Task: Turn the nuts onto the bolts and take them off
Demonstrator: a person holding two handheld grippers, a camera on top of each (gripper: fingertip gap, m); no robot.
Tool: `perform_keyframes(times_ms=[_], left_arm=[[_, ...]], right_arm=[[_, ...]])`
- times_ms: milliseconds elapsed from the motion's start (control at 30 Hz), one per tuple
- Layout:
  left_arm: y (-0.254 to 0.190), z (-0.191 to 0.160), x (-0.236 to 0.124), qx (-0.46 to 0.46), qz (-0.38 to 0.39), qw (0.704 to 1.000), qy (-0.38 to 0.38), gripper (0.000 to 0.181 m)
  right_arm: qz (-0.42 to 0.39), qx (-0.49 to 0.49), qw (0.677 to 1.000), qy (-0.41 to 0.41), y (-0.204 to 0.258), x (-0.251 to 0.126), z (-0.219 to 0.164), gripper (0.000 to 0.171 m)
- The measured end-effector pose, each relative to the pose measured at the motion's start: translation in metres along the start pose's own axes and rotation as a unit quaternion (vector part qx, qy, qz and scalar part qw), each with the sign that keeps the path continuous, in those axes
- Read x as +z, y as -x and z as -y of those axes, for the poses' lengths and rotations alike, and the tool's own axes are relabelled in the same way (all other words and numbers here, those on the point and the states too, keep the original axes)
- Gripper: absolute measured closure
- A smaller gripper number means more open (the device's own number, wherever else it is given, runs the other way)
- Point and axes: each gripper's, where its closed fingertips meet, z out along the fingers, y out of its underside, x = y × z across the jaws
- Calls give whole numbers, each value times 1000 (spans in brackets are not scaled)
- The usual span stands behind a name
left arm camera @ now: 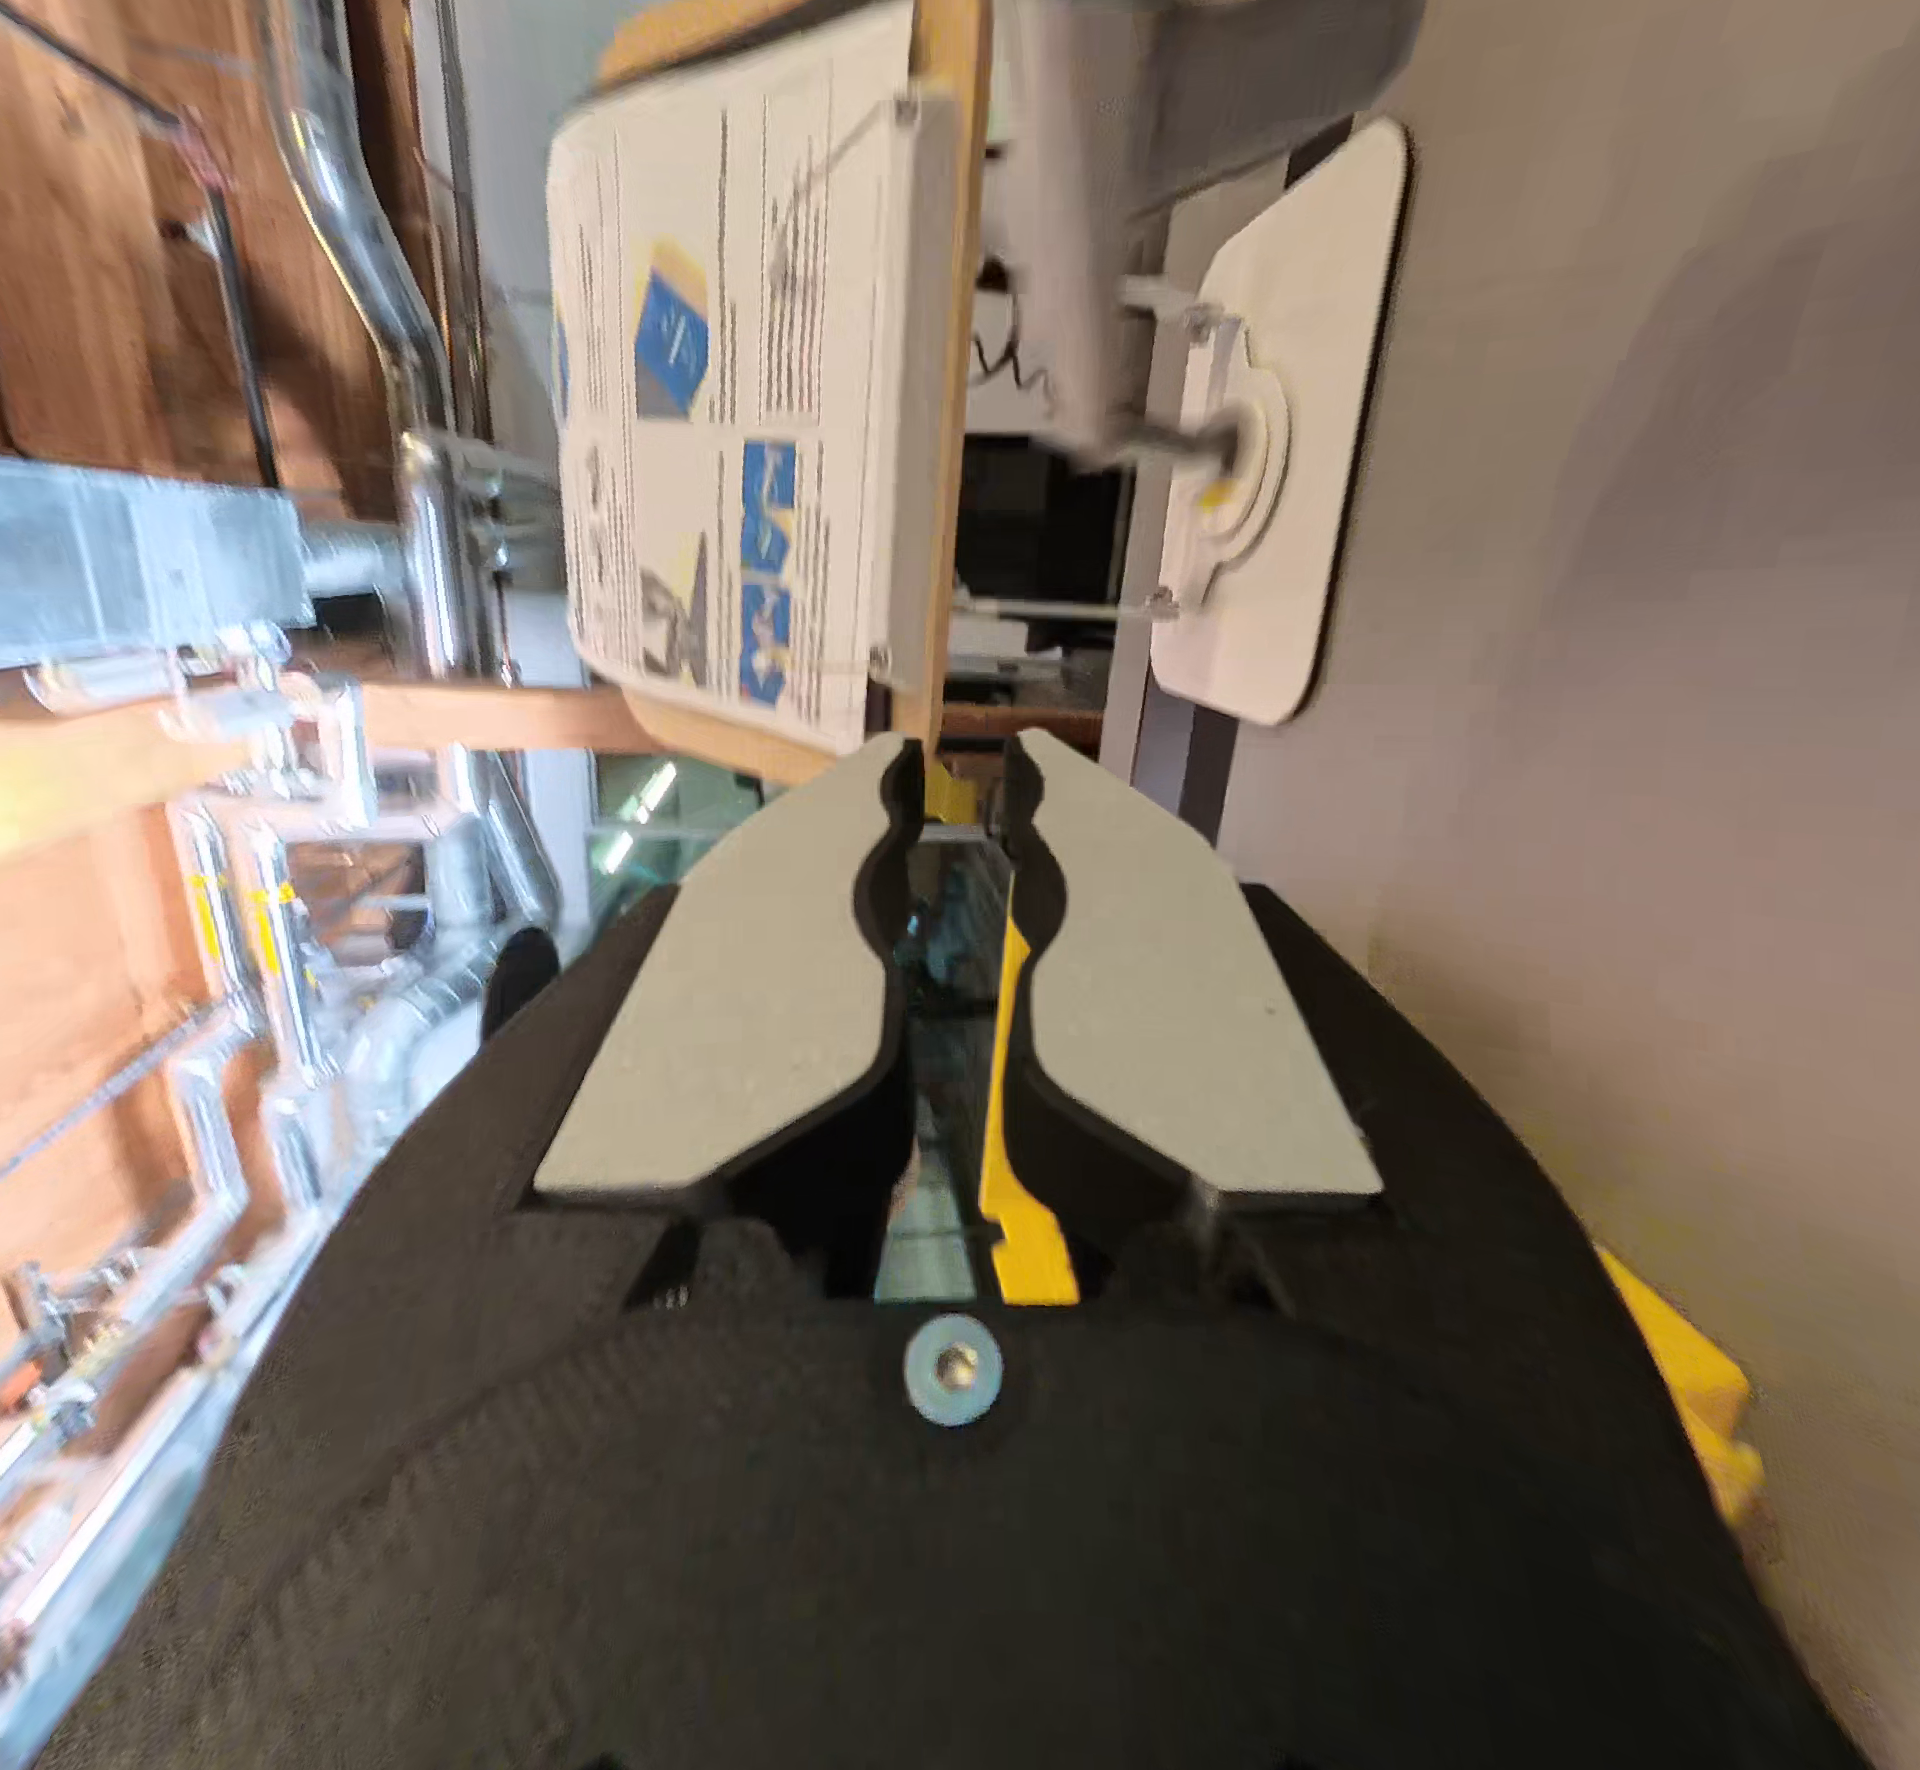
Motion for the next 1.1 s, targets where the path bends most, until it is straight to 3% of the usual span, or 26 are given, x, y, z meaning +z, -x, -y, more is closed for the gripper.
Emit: perform_keyframes(times_ms=[167, 333, 567, 667, 833, 933, 1100], left_arm=[[-12, -58, -18, -37, -37, 995, 83, 169], [-15, -84, -38, -76, -28, 990, 115, 172], [-15, -115, -55, -120, -24, 980, 156, 171], [-14, -136, -61, -156, -44, 970, 183, 167], [-30, -181, -64, -233, -129, 935, 237, 162], [-57, -202, -60, -258, -217, 902, 268, 161], [-100, -217, -51, -282, -372, 825, 318, 157]], right_arm=[[-23, -31, 989, 146, -18, 19, -83, 164], [-24, -82, 970, 226, -18, 28, -126, 164], [-23, -86, 967, 239, -19, 18, -128, 164], [-27, -93, 965, 244, -20, 16, -127, 155], [-18, -89, 966, 242, -17, 13, -125, 142], [-24, -89, 969, 230, -19, 10, -116, 140], [-29, -83, 975, 204, -22, 4, -102, 138]])
